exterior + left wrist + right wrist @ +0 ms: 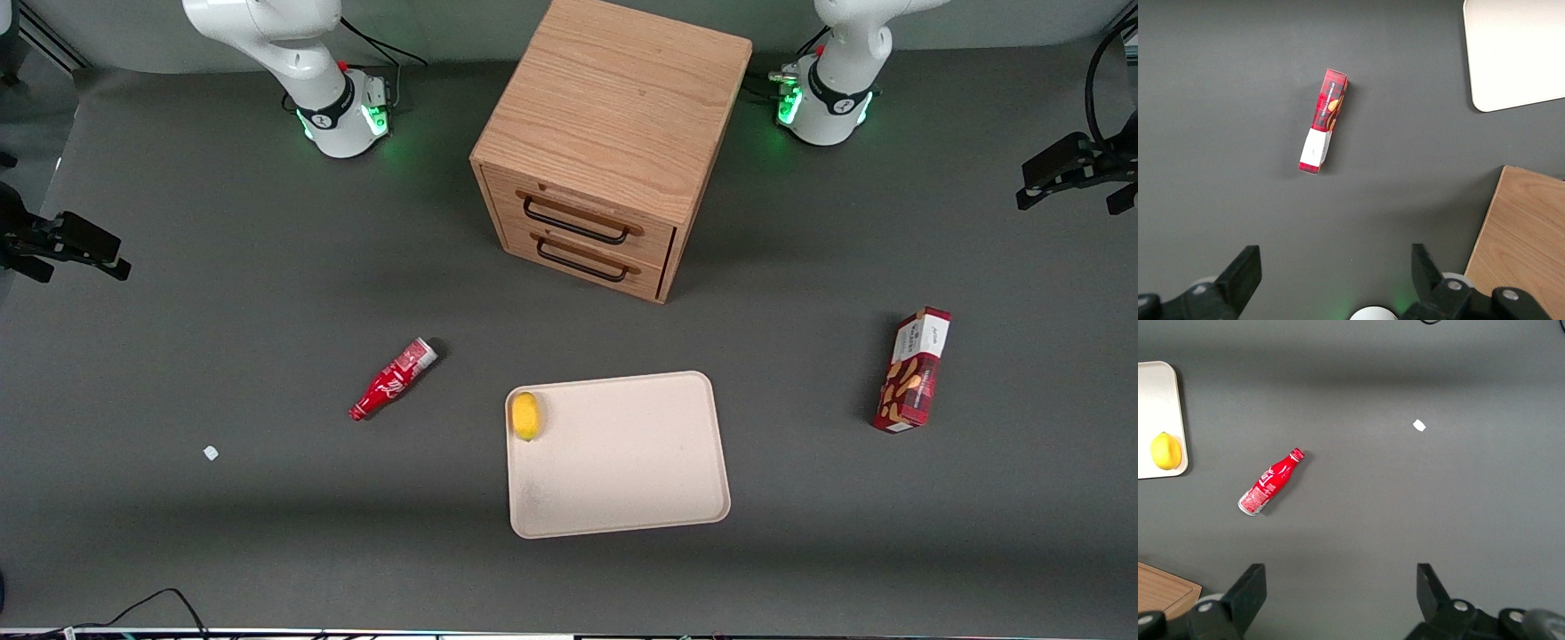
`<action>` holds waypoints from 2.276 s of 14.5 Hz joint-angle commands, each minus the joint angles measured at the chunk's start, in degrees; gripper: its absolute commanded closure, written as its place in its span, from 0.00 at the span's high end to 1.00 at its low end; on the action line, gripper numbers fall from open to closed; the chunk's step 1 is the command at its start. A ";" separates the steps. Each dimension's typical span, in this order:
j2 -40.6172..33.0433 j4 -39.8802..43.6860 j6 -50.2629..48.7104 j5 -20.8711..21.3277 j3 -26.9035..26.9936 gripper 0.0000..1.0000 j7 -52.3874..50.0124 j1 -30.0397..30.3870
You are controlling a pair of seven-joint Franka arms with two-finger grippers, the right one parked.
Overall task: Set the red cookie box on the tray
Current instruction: 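Move the left gripper down over the red plaid shortbread box, then close the left gripper on the end of the shortbread box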
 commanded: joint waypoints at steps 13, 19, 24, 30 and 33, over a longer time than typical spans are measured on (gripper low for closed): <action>7.88 -9.75 15.35 4.87 -0.24 1.00 7.24 0.33; 10.08 -26.09 38.28 7.08 -0.24 1.00 9.18 0.42; 16.49 -30.85 52.87 9.54 0.29 1.00 10.67 0.42; 23.88 -34.72 68.01 9.54 4.50 1.00 14.54 -0.19; 26.34 -34.63 69.68 8.85 4.60 1.00 14.28 -0.63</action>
